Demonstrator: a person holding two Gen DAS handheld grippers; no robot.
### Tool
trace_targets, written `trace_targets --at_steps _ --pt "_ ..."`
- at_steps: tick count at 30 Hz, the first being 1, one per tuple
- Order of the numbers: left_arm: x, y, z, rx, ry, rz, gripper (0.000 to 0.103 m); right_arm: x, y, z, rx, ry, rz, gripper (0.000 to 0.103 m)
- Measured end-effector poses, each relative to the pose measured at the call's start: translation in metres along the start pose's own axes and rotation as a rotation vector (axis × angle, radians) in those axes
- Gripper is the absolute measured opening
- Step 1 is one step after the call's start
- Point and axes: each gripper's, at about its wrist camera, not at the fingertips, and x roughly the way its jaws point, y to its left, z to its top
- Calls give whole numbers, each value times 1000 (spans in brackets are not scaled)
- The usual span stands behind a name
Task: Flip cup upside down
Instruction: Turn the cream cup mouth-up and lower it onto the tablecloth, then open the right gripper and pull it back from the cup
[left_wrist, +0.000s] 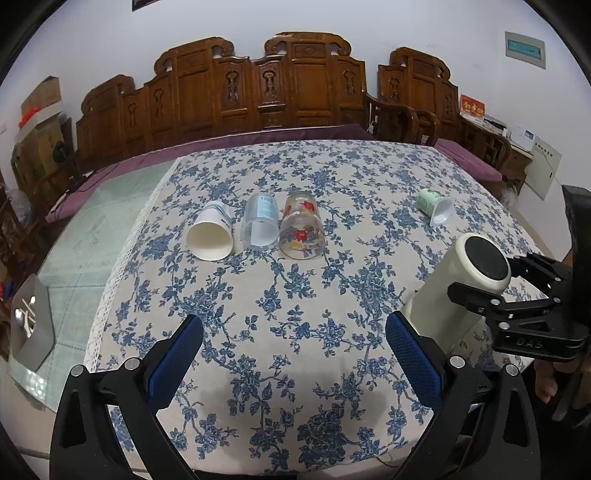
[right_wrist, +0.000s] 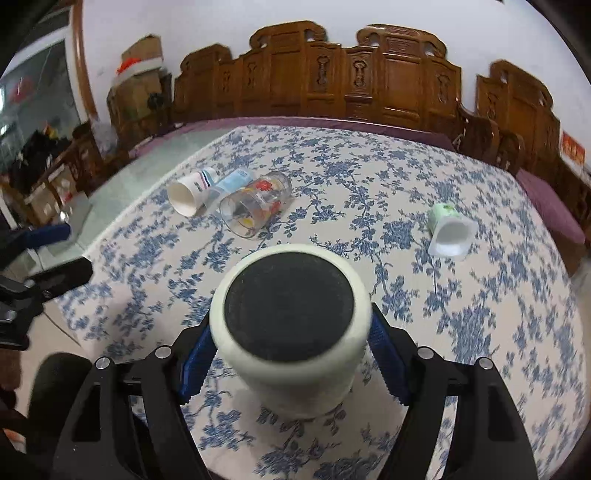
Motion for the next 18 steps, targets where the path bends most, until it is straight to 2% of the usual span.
trace_targets --at_steps 5,11,14,18 --pt "-6 -12 -2 10 -5 -2 95 -26 -5 -9 33 -46 -6 85" --pt "-17 -31 -10 11 -7 14 95 -56 -13 -23 67 -82 -31 99" --pt "-23 -42 -17 8 1 25 95 -75 -17 -31 78 -99 -44 100" --pt "-45 -53 -27 -23 -30 17 95 -103 -18 -41 94 -140 -68 100"
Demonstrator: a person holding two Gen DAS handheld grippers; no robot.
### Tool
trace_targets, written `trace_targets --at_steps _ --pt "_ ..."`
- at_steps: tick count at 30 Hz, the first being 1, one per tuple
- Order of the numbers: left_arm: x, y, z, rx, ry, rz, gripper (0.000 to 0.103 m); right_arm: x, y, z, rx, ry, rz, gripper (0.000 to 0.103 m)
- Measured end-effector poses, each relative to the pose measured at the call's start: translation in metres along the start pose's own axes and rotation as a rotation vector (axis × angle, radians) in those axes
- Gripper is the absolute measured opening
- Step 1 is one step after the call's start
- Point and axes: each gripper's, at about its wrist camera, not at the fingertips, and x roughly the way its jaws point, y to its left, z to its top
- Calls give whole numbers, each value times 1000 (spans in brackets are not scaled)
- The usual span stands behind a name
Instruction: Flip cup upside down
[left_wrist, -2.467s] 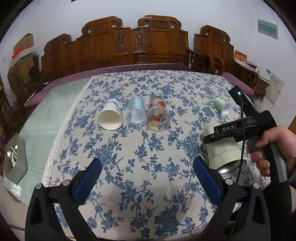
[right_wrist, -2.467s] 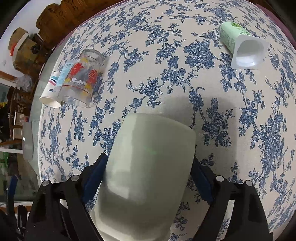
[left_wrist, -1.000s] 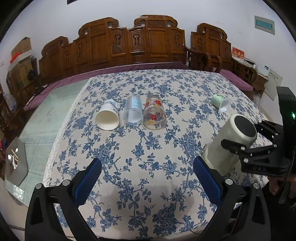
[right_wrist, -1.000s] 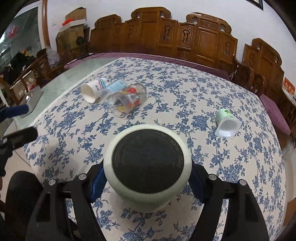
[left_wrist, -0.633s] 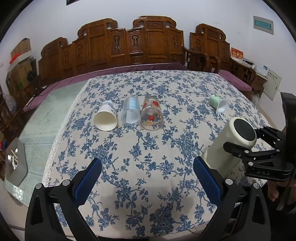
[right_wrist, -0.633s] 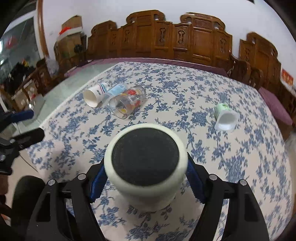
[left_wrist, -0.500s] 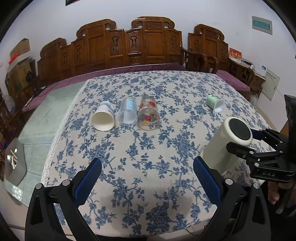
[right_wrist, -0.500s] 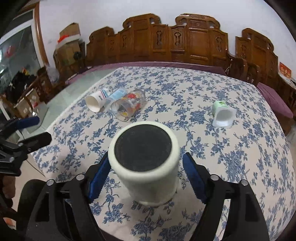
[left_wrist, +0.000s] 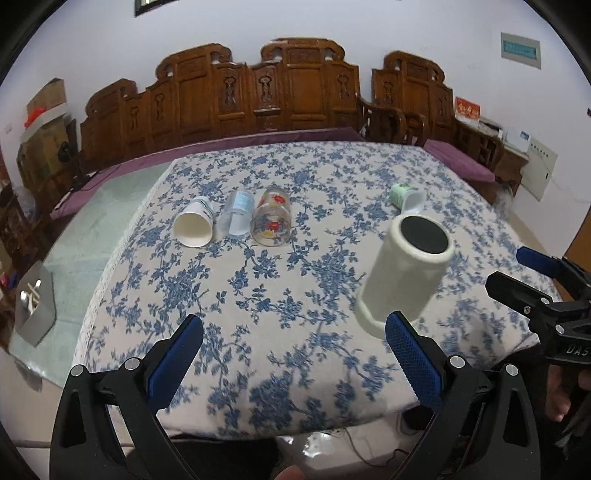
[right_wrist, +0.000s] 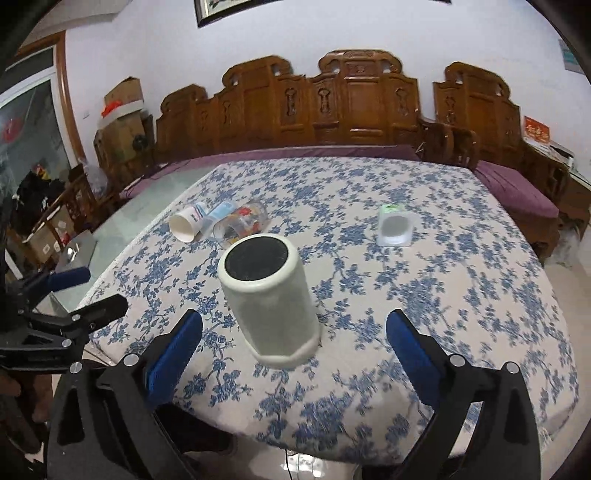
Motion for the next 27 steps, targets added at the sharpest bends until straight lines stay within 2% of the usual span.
trace_targets --at_steps 6,14,19,27 --pt "-48 -18 -7 -1 -93 10 95 -60 7 -2 -4 -115 -10 100" --pt "-106 -29 -12 -20 -182 0 95 -117 14 -6 -6 -198 -7 100" --pt "-127 -32 -15 -28 -210 -1 95 -135 15 -8 -2 -230 -17 100" --pt "-138 -30 -18 -40 -235 -3 95 -141 15 -9 7 -246 -19 100"
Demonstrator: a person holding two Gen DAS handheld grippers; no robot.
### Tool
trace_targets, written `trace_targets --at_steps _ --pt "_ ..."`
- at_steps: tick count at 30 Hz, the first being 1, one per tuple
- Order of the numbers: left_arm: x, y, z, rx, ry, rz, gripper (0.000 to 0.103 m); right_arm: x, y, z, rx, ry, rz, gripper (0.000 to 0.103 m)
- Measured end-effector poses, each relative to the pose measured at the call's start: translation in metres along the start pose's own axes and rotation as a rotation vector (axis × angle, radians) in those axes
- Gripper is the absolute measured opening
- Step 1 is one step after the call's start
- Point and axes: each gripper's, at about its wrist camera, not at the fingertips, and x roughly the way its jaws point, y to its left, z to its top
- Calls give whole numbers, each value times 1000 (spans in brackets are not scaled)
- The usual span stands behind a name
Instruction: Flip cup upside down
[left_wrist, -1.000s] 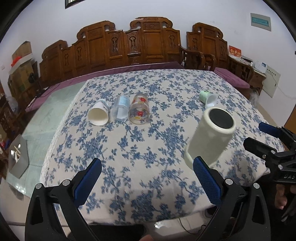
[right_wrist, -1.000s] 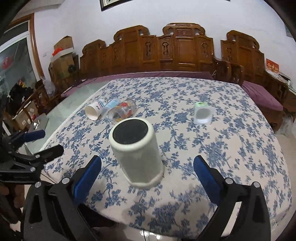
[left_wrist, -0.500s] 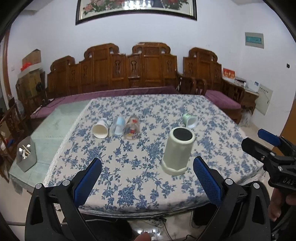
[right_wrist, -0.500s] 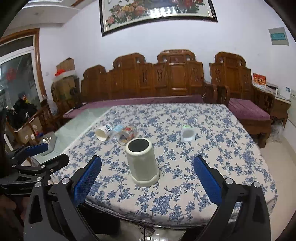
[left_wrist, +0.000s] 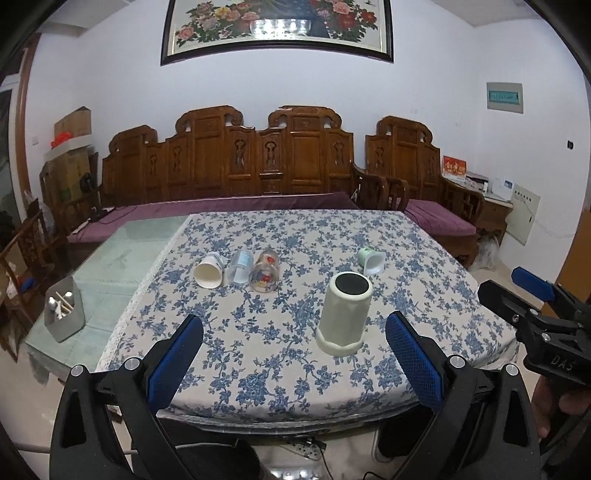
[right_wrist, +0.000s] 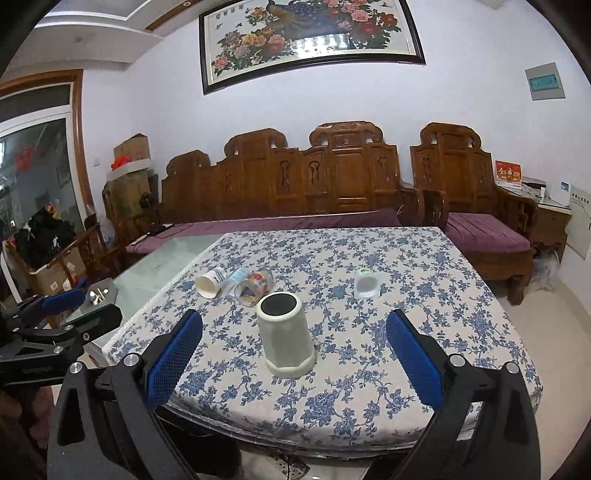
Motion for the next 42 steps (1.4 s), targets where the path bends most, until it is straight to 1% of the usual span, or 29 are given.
trace_targets --at_steps 42 --pt "-11 -4 1 14 -30 14 95 -3 5 1 3 -22 -8 100"
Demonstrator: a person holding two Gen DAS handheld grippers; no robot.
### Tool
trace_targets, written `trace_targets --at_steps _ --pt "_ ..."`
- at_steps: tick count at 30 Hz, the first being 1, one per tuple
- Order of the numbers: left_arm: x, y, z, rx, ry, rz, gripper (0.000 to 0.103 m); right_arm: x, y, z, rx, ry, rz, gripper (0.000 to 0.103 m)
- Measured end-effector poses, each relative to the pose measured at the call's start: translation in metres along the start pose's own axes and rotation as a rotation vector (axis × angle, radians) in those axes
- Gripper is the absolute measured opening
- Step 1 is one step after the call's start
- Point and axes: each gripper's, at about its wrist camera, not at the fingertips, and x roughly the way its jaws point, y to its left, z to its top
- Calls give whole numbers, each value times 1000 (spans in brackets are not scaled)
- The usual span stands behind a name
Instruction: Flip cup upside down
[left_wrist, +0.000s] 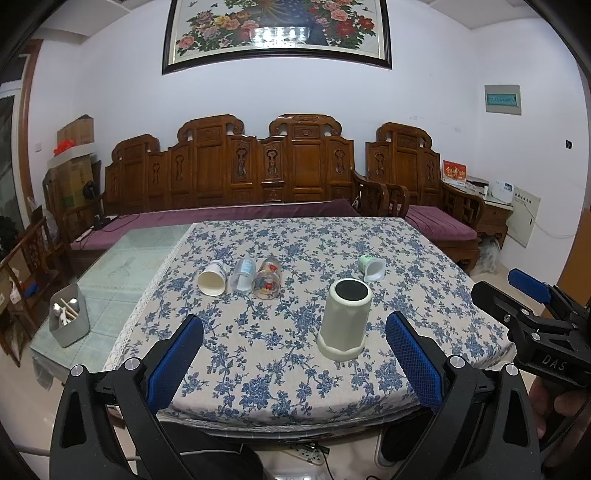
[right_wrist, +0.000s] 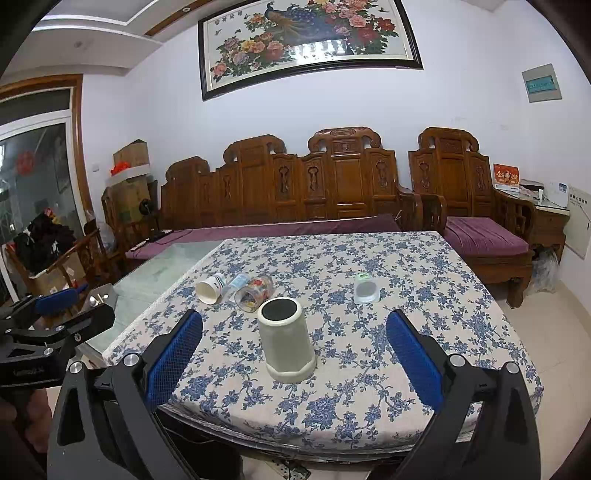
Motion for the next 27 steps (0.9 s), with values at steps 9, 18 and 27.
trace_targets --at_steps 9,18,27 --pt "-1 0 0 0 -1 -1 95 0 -1 0 -1 0 -1 100" --pt "-3 0 2 0 -6 -1 95 0 0 0 -1 0 0 100" --pt "-4 0 2 1 -6 -1 95 0 -1 -1 0 0 0 100"
